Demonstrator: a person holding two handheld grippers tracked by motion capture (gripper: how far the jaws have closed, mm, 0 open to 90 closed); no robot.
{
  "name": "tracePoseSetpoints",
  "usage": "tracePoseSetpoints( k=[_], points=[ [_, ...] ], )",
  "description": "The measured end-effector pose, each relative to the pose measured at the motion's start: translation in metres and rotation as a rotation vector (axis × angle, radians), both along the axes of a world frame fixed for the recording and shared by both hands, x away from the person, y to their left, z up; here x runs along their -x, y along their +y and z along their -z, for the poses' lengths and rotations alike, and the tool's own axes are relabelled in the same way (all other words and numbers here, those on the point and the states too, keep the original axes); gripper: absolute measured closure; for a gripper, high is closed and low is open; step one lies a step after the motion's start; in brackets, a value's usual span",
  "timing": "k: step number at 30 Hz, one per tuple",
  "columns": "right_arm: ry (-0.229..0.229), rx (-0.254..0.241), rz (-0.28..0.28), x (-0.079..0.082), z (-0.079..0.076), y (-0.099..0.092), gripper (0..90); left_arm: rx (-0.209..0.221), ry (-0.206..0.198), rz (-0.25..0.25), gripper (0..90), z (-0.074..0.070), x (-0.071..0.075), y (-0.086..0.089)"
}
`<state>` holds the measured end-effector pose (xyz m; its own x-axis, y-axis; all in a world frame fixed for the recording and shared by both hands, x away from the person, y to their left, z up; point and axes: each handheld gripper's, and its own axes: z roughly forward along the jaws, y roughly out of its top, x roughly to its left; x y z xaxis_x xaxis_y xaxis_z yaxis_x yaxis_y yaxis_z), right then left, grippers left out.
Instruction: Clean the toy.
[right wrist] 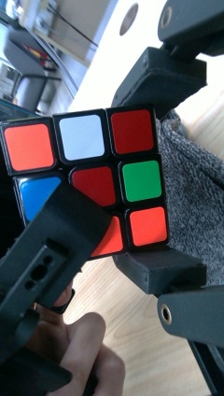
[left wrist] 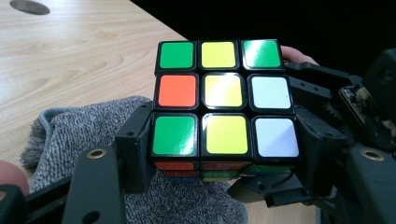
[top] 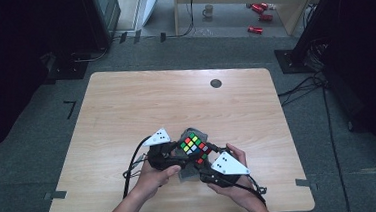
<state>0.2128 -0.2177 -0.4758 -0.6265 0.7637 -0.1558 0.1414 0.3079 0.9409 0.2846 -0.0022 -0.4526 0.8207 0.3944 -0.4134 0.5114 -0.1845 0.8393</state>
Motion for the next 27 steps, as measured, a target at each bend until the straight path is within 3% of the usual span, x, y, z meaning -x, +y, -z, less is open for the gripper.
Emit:
tracePoseSetpoints(
  k=[4, 9, 14, 16, 23, 24, 25, 26, 27],
  points=[
    [-0.028, 0.02, 0.004, 0.002, 0.001, 0.001, 33.1, 0.004, 0.024, 0.001, 35.3, 0.001, -0.002, 0.0],
    [-0.031, 0.015, -0.003, 0.002, 0.002, -0.001, 33.7, 0.016, 0.058, 0.015, 34.8, 0.001, -0.004, 0.0],
    [0.003, -0.04, -0.004, 0.001, -0.001, -0.007, 33.9, 0.079, 0.076, 0.025, 30.3, 0.0, -0.008, 0.008],
    [0.016, -0.054, 0.01, 0.0, -0.001, -0.011, 33.9, 0.123, 0.07, 0.009, 29.7, -0.002, -0.012, 0.017],
    [0.063, -0.135, 0.048, -0.005, -0.001, -0.029, 34.0, 0.149, 0.035, -0.012, 27.6, -0.002, -0.017, 0.03],
    [0.073, -0.158, 0.054, -0.007, -0.002, -0.033, 34.0, 0.127, 0.007, -0.018, 28.2, -0.001, -0.017, 0.032],
    [0.073, -0.158, 0.054, -0.007, -0.002, -0.033, 34.0, 0.127, 0.007, -0.018, 28.4, -0.001, -0.017, 0.032],
    [0.08, -0.169, 0.064, -0.008, -0.002, -0.037, 34.0, 0.081, -0.02, -0.037, 28.8, 0.001, -0.018, 0.032],
    [0.08, -0.169, 0.064, -0.008, -0.002, -0.037, 34.0, 0.081, -0.02, -0.037, 29.2, 0.001, -0.018, 0.032]
  ],
)
